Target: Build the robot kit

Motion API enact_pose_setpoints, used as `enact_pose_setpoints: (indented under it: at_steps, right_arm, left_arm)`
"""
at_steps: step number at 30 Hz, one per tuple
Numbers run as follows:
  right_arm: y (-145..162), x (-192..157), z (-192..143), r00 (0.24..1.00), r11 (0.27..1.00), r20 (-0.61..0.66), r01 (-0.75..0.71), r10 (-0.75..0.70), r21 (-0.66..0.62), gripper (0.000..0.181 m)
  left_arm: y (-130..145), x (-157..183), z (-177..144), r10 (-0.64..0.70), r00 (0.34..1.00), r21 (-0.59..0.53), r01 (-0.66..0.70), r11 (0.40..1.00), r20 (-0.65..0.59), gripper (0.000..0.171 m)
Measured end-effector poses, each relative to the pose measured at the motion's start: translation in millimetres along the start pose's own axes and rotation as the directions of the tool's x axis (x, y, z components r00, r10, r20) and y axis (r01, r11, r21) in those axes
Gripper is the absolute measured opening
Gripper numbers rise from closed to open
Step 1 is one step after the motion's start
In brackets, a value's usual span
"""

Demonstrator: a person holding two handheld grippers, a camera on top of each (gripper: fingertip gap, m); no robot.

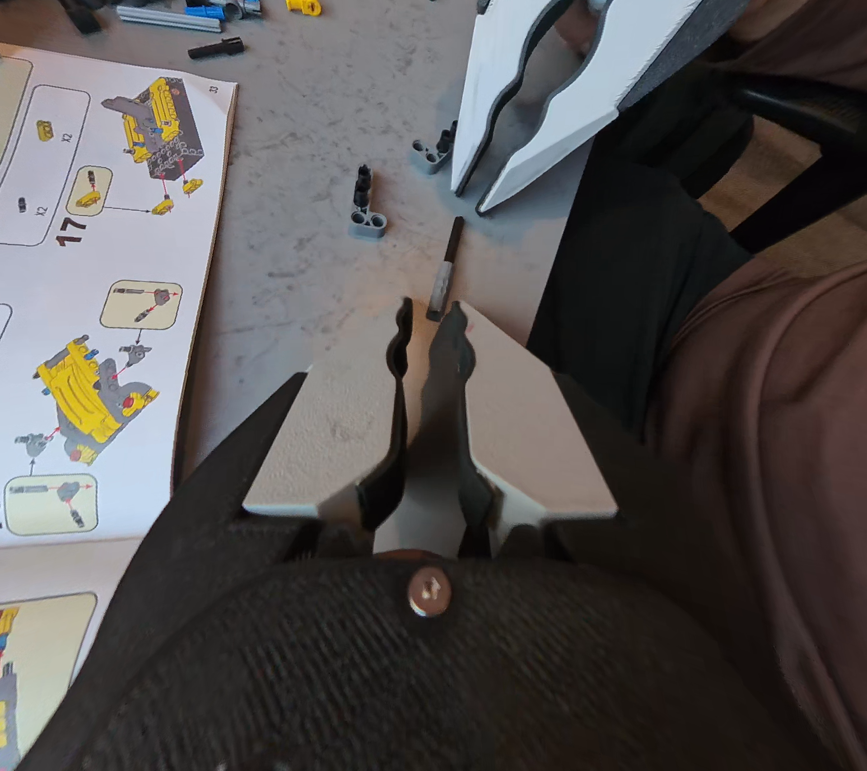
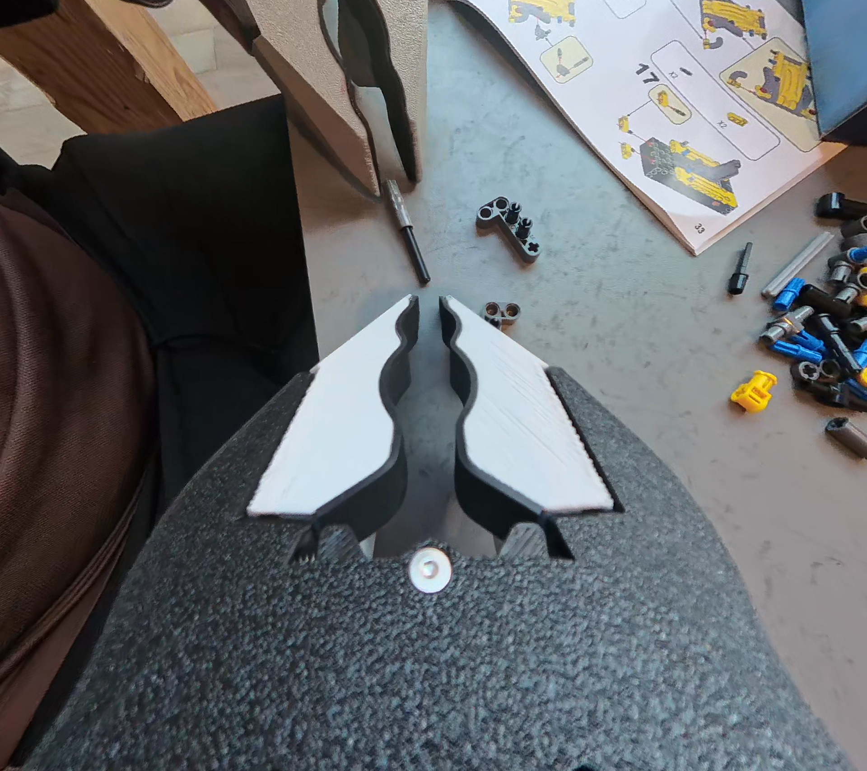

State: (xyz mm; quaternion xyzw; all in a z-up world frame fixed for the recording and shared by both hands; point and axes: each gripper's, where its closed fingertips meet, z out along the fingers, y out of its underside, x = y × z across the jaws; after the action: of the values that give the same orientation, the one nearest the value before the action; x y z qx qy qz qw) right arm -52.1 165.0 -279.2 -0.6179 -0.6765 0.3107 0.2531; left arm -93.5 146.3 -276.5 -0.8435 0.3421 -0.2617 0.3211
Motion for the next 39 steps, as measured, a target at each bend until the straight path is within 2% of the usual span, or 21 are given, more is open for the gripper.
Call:
enact_pose_setpoints:
  at_steps: [7,13,20,22,39]
  right_arm:
    - [-1.7,-3.6,3.6,1.0,1.0,0.015,-0.003,0.003,-0.006,0.003]
    - [-3.1,-5.0,5.0,1.0,1.0,0.024,-0.009,0.009,-0.006,0.0]
    - [-2.0,-1.1,3.7,0.999,1.0,0.017,-0.031,0.031,-0.006,0.006]
    - [-2.3,-3.8,4.5,0.999,1.0,0.033,-0.027,0.028,-0.01,0.0]
    - [-4.0,-3.0,6.0,0.998,0.999,0.05,-0.043,0.043,-0.009,0.0]
  left_arm:
    - [-1.5,6.2,6.4,0.044,0.999,-0.004,-0.044,0.999,0.013,0.003]
    - [-2.0,8.5,8.3,0.065,0.998,-0.003,-0.065,0.998,0.014,0.003]
    - [-1.0,9.8,7.9,0.078,0.997,-0.006,-0.078,0.997,0.007,0.003]
    - [-0.8,9.9,7.6,0.077,0.997,-0.005,-0.077,0.997,0.004,0.003]
    - [-0.4,10.9,7.6,0.079,0.997,-0.004,-0.079,0.997,-0.007,0.003]
